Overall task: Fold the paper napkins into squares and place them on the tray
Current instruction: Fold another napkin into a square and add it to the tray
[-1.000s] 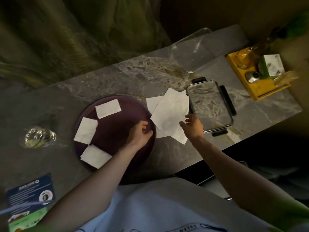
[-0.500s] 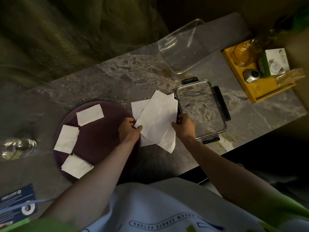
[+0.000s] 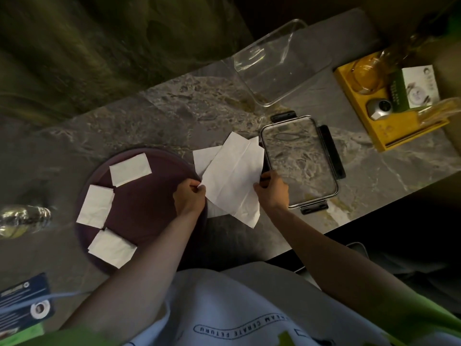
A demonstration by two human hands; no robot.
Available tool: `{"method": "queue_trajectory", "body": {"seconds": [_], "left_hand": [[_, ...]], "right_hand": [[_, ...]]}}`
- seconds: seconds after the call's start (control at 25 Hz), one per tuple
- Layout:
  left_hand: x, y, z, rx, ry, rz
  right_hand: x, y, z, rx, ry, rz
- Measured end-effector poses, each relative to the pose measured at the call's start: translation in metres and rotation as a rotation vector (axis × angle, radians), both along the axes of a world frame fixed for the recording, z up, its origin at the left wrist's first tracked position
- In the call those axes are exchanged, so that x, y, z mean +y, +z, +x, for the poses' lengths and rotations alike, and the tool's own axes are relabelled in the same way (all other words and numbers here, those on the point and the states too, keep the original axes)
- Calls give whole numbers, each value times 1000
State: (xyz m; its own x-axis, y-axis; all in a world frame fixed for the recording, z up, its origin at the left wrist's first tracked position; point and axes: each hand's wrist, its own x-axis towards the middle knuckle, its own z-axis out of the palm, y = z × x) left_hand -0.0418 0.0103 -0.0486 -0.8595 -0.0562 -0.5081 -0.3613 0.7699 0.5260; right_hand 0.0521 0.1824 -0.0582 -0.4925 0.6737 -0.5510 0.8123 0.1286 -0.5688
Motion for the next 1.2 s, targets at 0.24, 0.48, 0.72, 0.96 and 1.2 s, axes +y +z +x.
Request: {"method": "queue_trajectory", "body": {"seconds": [0.24, 0.48, 0.72, 0.96, 1.2], "left_hand": [[-7, 13, -2, 4, -22, 146], [-39, 46, -6, 7, 102, 548], [-89, 111, -13, -110, 216, 962], [-155, 157, -23, -238, 62, 1152], [-205, 195, -28, -261, -132, 1096]], "right_hand": [[-8, 14, 6, 125, -71, -5], [-35, 45, 3, 323, -127, -20], [-87, 69, -11, 375, 6, -184], [-138, 90, -37, 234, 221, -315], [-160, 130, -81, 490, 251, -530]]}}
